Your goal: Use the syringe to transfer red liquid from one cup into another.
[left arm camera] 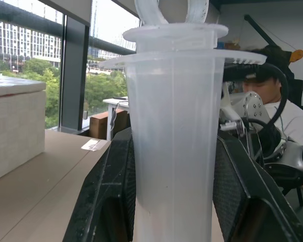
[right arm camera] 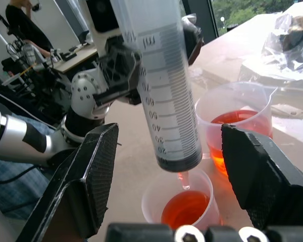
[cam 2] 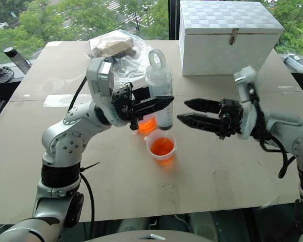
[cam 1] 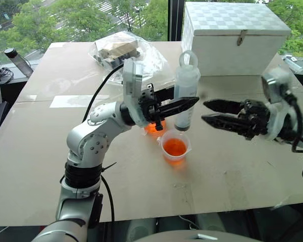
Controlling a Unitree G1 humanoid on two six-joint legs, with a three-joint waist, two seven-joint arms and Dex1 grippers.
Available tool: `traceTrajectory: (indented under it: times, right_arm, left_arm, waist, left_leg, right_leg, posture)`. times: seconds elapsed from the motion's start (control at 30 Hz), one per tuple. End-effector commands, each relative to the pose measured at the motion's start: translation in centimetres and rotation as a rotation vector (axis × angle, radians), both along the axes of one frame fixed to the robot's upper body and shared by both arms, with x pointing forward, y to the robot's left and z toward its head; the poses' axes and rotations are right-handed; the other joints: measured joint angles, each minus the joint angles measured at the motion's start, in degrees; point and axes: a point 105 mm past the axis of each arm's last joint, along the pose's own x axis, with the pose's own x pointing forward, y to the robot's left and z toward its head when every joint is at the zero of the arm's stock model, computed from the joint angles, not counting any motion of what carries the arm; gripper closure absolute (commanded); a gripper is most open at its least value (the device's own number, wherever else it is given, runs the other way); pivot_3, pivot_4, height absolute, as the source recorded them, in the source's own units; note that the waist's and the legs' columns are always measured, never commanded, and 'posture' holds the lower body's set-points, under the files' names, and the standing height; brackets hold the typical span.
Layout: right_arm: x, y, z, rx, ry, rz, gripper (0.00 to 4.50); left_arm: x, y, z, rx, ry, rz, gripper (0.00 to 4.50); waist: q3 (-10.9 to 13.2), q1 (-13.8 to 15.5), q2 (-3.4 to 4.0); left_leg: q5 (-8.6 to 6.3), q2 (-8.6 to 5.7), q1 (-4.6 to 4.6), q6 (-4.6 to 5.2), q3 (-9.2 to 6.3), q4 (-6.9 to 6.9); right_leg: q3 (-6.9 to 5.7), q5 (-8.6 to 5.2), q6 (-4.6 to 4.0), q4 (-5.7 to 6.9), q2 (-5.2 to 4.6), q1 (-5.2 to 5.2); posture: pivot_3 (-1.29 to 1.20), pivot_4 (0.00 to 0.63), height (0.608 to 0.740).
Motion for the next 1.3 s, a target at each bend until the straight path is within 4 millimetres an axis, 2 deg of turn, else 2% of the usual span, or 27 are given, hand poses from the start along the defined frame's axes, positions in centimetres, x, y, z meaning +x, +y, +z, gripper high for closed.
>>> traceTrajectory:
  times: [0.03,0.43,0.47,0.5,0.57,0.6,0.67,0.73,0.8,0.87,0.9,1.1,1.23,1.3]
  right_arm:
    - [-0.8,1.5,0.2,-0.019,-0.079,0.049,1.06]
    - [0.4,4.4,0.6,0.028,-0.110,0.035,1.06]
    - [0.4,4.5,0.7,0.035,-0.107,0.035,1.58]
    - [0.4,4.6,0.8,0.041,-0.104,0.038,1.80]
    - [0.4,4.7,0.9,0.045,-0.098,0.046,2.82]
    - [0.3,4.7,0.9,0.044,-0.095,0.047,3.04]
    - [0.3,4.7,0.8,0.042,-0.091,0.051,3.05]
    - [0.1,4.7,0.7,0.035,-0.089,0.055,3.05]
    - [0.1,4.6,0.7,0.033,-0.086,0.055,3.05]
    - [0.2,4.4,0.8,0.035,-0.082,0.047,3.05]
    - [0.3,4.3,0.8,0.036,-0.081,0.042,3.05]
    - [0.8,2.7,1.2,0.033,-0.081,-0.002,3.05]
    - [0.6,-0.2,2.3,-0.003,-0.055,-0.030,3.05]
    - [0.6,-1.7,2.2,-0.058,-0.021,-0.059,3.05]
  left_arm:
    - [-0.8,-0.4,1.0,-0.021,-0.045,-0.032,3.11]
    - [-0.7,-0.6,0.9,-0.019,-0.028,-0.049,3.11]
    - [-0.7,-0.6,0.9,-0.019,-0.027,-0.049,3.11]
    - [-0.6,-0.6,0.9,-0.019,-0.026,-0.048,3.11]
    - [-0.5,-0.5,0.9,-0.017,-0.026,-0.038,3.11]
    - [-0.5,-0.5,0.8,-0.016,-0.024,-0.038,3.11]
    - [-0.6,-0.5,0.8,-0.017,-0.022,-0.040,3.11]
    - [-0.7,-0.4,0.7,-0.016,-0.007,-0.053,2.14]
    - [-0.7,-0.3,0.6,-0.011,-0.006,-0.054,1.36]
    - [-0.5,-0.1,0.7,-0.010,-0.022,-0.023,0.27]
    - [-0.5,0.0,0.8,-0.011,-0.026,-0.018,0.04]
    - [-0.9,2.2,1.7,0.019,-0.031,0.013,0.04]
    - [-0.6,5.6,2.4,0.072,-0.030,0.165,0.04]
    - [-0.6,7.3,2.9,0.094,-0.011,0.237,0.04]
  waist:
    - [0.00,-0.08,0.00]
    - [0.00,-0.20,0.00]
    - [0.00,-0.19,0.00]
    - [0.00,-0.21,0.00]
    - [0.00,-0.27,0.01]
    - [0.00,-0.27,0.01]
    - [0.00,-0.28,0.01]
    - [0.00,-0.28,0.01]
    - [0.00,-0.30,0.01]
    - [0.00,-0.30,0.01]
    - [0.00,-0.30,0.01]
    - [0.00,-0.35,0.01]
    - [0.01,-0.38,0.02]
    - [0.02,-0.31,0.01]
  left_leg:
    - [0.00,0.00,0.00,0.00,0.00,0.00]
    - [0.01,0.00,0.01,-0.01,-0.02,0.03]
    - [0.01,0.00,0.01,-0.01,-0.02,0.03]
    - [0.01,0.00,0.01,-0.01,-0.02,0.03]
    - [0.01,0.00,0.01,-0.01,-0.02,0.03]
    - [0.01,0.00,0.01,-0.01,-0.02,0.03]
    - [0.01,0.00,0.01,-0.01,-0.02,0.03]
    - [0.01,0.00,0.01,-0.01,-0.02,0.03]
    - [0.01,0.00,0.01,-0.01,-0.02,0.03]
    - [0.00,0.00,0.01,-0.01,-0.03,0.03]
    - [0.00,0.00,0.01,-0.01,-0.02,0.03]
    - [0.00,0.00,0.01,-0.01,-0.03,0.03]
    - [0.00,0.00,0.01,-0.01,-0.02,0.03]
    - [0.00,0.00,0.01,-0.01,-0.03,0.03]
  right_leg:
    - [0.00,0.00,0.00,0.00,0.00,0.00]
    - [-0.02,0.00,0.00,0.01,0.00,-0.01]
    - [-0.02,0.00,0.00,0.01,0.00,-0.01]
    - [-0.02,0.00,0.00,0.02,0.00,-0.01]
    - [-0.01,0.00,0.00,0.02,0.00,-0.01]
    - [-0.02,0.00,0.00,0.02,0.01,-0.01]
    - [-0.02,0.00,0.00,0.02,0.01,-0.01]
    - [-0.02,0.00,0.00,0.02,0.01,-0.01]
    - [-0.02,0.00,0.00,0.02,0.01,-0.01]
    - [-0.02,0.00,0.00,0.02,0.01,-0.01]
    - [-0.02,0.00,0.00,0.02,0.01,-0.01]
    - [-0.02,0.00,0.00,0.02,0.01,-0.02]
    - [-0.01,0.00,0.00,0.02,0.00,-0.02]
    - [-0.02,0.00,0.00,0.01,-0.01,-0.02]
  posture:
    - [0.00,0.150,0.740]
    - [0.00,0.150,0.740]
    - [0.00,0.150,0.740]
    - [0.00,0.150,0.740]
    - [0.00,0.150,0.740]
    - [0.00,0.150,0.740]
    - [0.00,0.150,0.740]
    - [0.00,0.150,0.740]
    - [0.00,0.150,0.740]
    - [0.00,0.150,0.740]
    - [0.00,0.150,0.740]
    - [0.00,0.150,0.740]
    - [0.00,0.150,0.740]
    - [0.00,0.150,0.740]
